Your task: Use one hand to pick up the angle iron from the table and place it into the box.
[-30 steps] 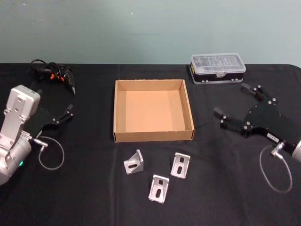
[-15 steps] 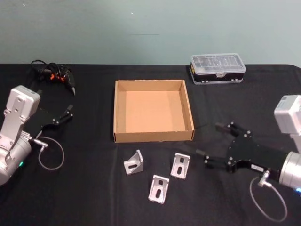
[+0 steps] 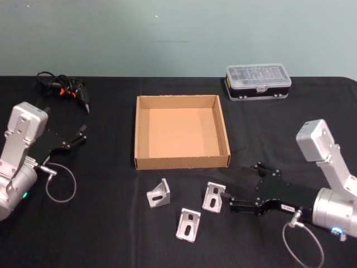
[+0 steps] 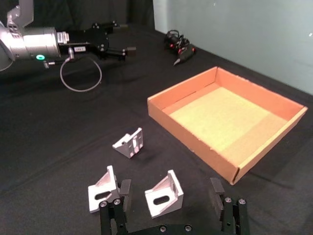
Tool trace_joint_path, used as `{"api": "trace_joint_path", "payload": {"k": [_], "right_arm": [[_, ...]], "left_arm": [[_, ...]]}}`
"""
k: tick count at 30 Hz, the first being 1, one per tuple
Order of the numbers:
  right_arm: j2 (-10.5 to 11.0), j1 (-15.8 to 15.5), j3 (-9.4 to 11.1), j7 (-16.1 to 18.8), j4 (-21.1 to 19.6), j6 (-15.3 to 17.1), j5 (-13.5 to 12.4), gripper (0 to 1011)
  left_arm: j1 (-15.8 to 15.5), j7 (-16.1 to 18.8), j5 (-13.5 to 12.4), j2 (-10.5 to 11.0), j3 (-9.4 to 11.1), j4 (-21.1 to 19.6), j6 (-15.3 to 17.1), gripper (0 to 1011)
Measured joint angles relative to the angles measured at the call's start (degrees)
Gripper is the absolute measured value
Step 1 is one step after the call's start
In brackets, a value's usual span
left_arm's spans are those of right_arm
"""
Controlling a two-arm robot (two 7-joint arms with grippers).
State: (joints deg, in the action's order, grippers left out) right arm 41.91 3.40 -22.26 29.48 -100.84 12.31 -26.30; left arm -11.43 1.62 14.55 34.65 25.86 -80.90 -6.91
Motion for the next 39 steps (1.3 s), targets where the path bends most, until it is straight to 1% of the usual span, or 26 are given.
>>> {"api": "trace_joint_path", "payload": {"k": [4, 5, 8, 19, 28, 39], "right_arm": [[-0.8, 1.4, -1.4, 0.3, 1.3, 1.5, 0.2, 1000], [-0.8, 1.4, -1.4, 0.3, 1.3, 1.5, 0.2, 1000], [-1.6, 2.5, -2.6, 0.4, 2.5, 2.5, 0.7, 1000], [-4.0, 5.6, -5.3, 0.3, 6.0, 3.9, 2.3, 1000], [-6.0, 7.1, -6.2, -0.9, 7.9, 5.6, 3.2, 1000], [-7.5, 8.3, -7.3, -1.2, 9.1, 6.5, 4.6, 1000]], "left_arm": [[0.0, 0.0, 0.0, 0.0, 0.0, 0.0, 0.0, 1011], [0.0, 0.0, 0.0, 0.0, 0.0, 0.0, 0.0, 1011], [0.0, 0.0, 0.0, 0.0, 0.0, 0.0, 0.0, 1011], [0.0, 0.0, 0.0, 0.0, 0.0, 0.0, 0.0, 1011], [0.0, 0.0, 0.0, 0.0, 0.0, 0.0, 0.0, 1011], [0.0, 0.0, 0.0, 0.0, 0.0, 0.0, 0.0, 1011]]}}
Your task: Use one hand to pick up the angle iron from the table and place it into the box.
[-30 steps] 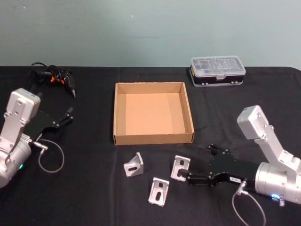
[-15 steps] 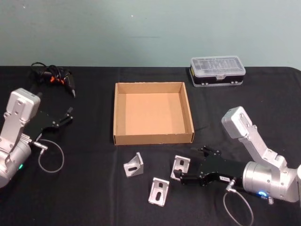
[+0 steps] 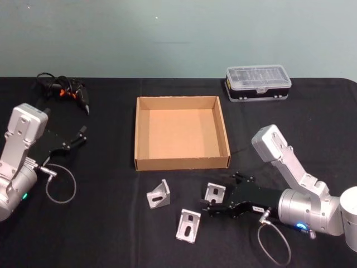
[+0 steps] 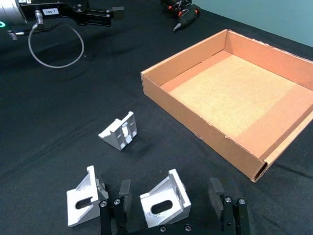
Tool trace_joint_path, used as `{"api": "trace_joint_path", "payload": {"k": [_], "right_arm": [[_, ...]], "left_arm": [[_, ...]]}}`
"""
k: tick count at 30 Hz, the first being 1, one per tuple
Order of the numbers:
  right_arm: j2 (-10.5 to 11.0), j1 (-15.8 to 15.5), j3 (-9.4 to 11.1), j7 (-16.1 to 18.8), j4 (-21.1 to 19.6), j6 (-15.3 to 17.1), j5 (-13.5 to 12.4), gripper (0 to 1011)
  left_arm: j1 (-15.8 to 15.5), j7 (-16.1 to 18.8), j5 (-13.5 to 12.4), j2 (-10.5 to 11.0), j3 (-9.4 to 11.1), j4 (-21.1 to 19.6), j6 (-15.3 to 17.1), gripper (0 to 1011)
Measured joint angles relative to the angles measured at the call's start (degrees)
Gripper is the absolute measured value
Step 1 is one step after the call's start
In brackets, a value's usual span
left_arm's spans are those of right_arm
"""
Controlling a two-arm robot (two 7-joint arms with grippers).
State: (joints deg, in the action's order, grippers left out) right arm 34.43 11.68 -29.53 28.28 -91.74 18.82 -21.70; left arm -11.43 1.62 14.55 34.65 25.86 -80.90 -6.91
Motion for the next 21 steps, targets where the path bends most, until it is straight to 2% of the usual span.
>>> {"api": "trace_joint_path", "payload": {"k": [21], "right_arm": [[-1.3, 0.3, 0.0, -0.7, 0.6, 0.3, 1.8, 1000]], "left_arm": [[0.0, 0.0, 0.0, 0.0, 0.0, 0.0, 0.0, 1011]]}}
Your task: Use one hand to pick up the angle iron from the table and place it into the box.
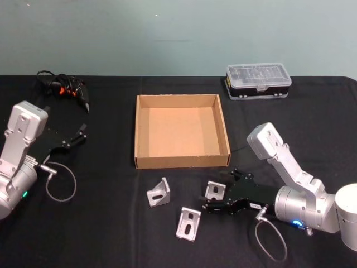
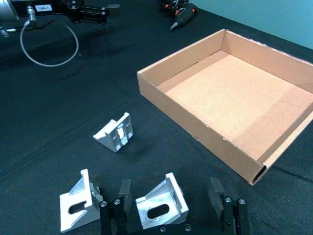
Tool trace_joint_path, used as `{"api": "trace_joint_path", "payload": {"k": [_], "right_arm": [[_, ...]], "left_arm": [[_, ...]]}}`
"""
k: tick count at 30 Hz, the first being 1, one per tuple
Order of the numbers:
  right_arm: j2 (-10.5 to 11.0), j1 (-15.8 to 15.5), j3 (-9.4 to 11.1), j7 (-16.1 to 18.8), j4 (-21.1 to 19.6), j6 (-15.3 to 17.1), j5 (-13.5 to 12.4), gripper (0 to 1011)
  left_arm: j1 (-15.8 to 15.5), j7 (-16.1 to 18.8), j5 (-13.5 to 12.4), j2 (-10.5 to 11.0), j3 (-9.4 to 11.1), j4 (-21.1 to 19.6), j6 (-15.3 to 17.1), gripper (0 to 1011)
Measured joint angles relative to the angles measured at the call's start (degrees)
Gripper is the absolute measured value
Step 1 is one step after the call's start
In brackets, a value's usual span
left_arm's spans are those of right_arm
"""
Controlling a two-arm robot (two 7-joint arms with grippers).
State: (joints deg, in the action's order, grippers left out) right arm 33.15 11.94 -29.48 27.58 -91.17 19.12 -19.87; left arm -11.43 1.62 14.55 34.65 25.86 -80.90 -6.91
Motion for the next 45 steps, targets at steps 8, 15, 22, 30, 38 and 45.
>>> {"api": "trace_joint_path", "payload": {"k": [8, 15, 22, 30, 38, 45], "right_arm": [[-0.4, -0.4, 0.4, -0.2, 0.3, -0.2, 0.3, 1000], [-0.7, -0.4, 0.6, -0.1, 0.7, -0.6, 0.4, 970], [-0.9, -0.8, 1.0, -0.1, 0.8, -0.9, 0.6, 812], [-1.2, -1.4, 1.8, -0.4, 0.8, -1.5, 0.4, 575], [-1.6, -1.6, 2.2, -0.4, 1.1, -1.9, -0.2, 311], [-1.9, -1.6, 2.5, -0.2, 1.5, -2.3, -1.0, 92]], "left_arm": [[0.0, 0.0, 0.0, 0.0, 0.0, 0.0, 0.0, 1011], [0.0, 0.0, 0.0, 0.0, 0.0, 0.0, 0.0, 1011], [0.0, 0.0, 0.0, 0.0, 0.0, 0.0, 0.0, 1011], [0.0, 0.0, 0.0, 0.0, 0.0, 0.0, 0.0, 1012], [0.0, 0.0, 0.0, 0.0, 0.0, 0.0, 0.0, 1011], [0.0, 0.0, 0.0, 0.0, 0.0, 0.0, 0.0, 1011]]}}
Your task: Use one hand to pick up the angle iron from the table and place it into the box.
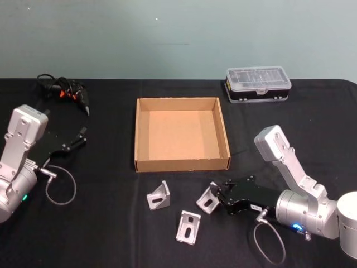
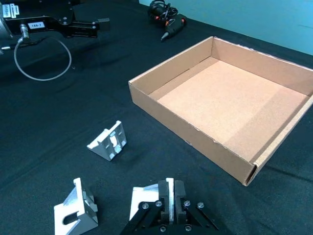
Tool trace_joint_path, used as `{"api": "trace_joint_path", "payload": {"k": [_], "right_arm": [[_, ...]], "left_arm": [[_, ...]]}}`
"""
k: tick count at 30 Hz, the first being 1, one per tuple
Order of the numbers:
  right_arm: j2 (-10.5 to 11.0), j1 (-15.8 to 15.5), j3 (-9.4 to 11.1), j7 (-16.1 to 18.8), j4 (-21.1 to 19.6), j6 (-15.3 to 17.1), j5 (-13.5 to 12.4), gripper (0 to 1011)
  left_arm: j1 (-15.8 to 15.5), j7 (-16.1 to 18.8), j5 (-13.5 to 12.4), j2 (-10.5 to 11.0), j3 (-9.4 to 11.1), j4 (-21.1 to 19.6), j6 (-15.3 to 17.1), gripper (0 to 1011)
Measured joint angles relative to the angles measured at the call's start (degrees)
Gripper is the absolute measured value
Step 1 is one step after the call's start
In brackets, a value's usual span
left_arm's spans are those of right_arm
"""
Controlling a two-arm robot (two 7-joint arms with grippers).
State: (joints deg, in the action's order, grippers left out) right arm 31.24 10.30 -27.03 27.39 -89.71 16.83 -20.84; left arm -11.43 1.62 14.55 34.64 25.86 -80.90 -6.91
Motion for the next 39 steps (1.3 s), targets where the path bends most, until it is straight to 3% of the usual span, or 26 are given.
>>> {"api": "trace_joint_path", "payload": {"k": [10, 16, 24, 29, 35, 39], "right_arm": [[0.0, 0.0, 0.0, 0.1, 0.1, -0.4, -0.4, 75], [0.5, -0.9, 1.0, -1.0, -2.0, -1.7, -0.5, 75], [1.8, -3.8, 5.2, -3.8, -8.8, -3.3, -1.7, 75], [2.0, -6.2, 9.9, -6.5, -14.7, -4.2, -3.8, 77], [1.6, -6.7, 12.5, -8.1, -17.4, -4.4, -5.0, 75], [1.2, -6.3, 12.7, -8.9, -17.6, -4.5, -4.7, 77]], "left_arm": [[0.0, 0.0, 0.0, 0.0, 0.0, 0.0, 0.0, 1011], [0.0, 0.0, 0.0, 0.0, 0.0, 0.0, 0.0, 1011], [0.0, 0.0, 0.0, 0.0, 0.0, 0.0, 0.0, 1011], [0.0, 0.0, 0.0, 0.0, 0.0, 0.0, 0.0, 1011], [0.0, 0.0, 0.0, 0.0, 0.0, 0.0, 0.0, 1011], [0.0, 0.0, 0.0, 0.0, 0.0, 0.0, 0.0, 1011]]}}
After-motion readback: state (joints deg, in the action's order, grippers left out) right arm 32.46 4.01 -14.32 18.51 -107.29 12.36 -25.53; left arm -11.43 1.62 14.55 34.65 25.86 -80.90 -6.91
